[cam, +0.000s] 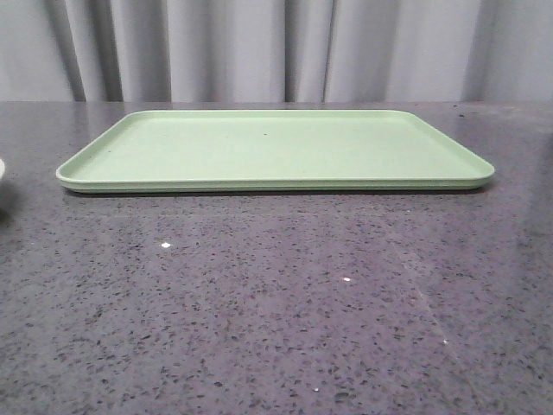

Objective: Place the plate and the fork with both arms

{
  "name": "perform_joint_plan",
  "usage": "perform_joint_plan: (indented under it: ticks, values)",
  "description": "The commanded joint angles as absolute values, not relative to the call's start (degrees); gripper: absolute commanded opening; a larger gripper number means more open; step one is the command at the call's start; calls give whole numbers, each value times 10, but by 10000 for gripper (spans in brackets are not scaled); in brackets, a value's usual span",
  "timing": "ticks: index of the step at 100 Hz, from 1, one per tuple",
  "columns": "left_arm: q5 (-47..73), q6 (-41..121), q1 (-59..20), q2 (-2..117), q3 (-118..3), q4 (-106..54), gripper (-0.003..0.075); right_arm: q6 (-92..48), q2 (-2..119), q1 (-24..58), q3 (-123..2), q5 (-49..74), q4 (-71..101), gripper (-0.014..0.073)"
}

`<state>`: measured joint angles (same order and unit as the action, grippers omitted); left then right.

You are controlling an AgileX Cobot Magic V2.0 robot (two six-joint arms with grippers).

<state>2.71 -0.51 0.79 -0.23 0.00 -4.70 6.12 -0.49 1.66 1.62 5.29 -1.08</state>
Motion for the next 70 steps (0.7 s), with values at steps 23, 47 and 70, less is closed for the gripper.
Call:
perform_joint_plan:
  ticks: [23, 47, 70]
  values:
    - [-20, -8, 8, -19, 7, -49, -20, 60, -20, 15, 12, 8, -10, -69]
    - [-20, -8, 8, -19, 7, -49, -20, 60, -20, 15, 12, 8, -10, -69]
    - [-20, -8, 8, -19, 7, -49, -20, 59, -20, 15, 12, 3, -10, -69]
